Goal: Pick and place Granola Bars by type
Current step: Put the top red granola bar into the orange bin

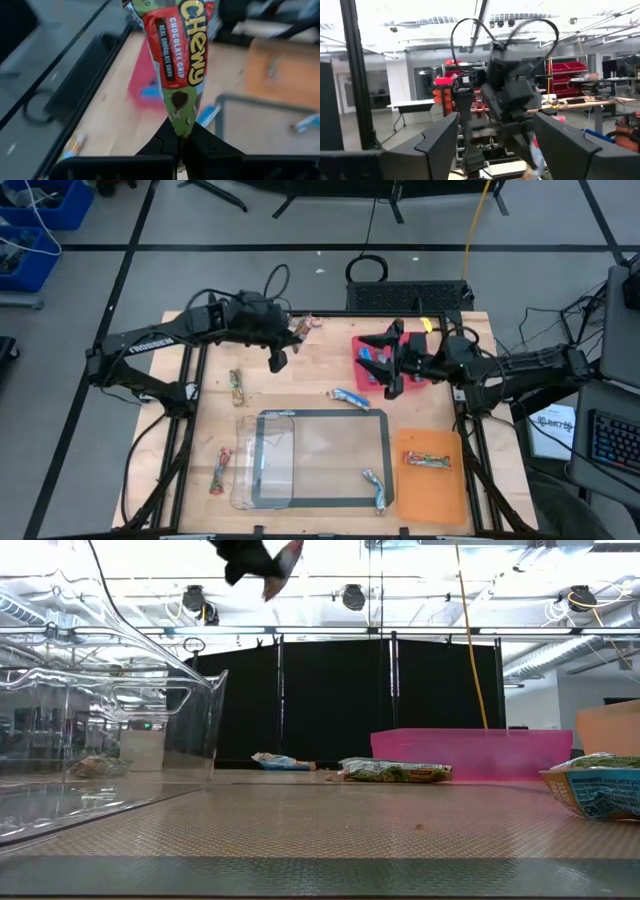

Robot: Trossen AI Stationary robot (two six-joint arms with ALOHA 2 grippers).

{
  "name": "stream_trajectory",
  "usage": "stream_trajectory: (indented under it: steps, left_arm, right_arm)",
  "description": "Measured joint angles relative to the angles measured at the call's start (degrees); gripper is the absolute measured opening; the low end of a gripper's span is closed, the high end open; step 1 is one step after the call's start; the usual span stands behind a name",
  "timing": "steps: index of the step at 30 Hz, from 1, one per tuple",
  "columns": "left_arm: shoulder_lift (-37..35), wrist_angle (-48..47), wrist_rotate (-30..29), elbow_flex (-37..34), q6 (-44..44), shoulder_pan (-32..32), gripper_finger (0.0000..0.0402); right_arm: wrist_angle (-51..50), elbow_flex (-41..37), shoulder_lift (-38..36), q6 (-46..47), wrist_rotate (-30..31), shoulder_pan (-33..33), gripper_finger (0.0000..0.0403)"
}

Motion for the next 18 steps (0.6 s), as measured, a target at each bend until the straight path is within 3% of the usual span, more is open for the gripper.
stream_trajectory:
  steps: [4,18]
  left_arm:
    - [-0.11,4.64,3.86,0.92,-0.38,-0.81,0.0009]
    - [-0.04,13.51,5.18,0.90,0.63,-6.63,0.0009]
  right_arm:
    - [-2.66,3.85,2.08,-1.66,-2.74,-2.33,0.0249]
    - [-7.23,9.82,6.09,4.71,-11.87,-7.78,0.0249]
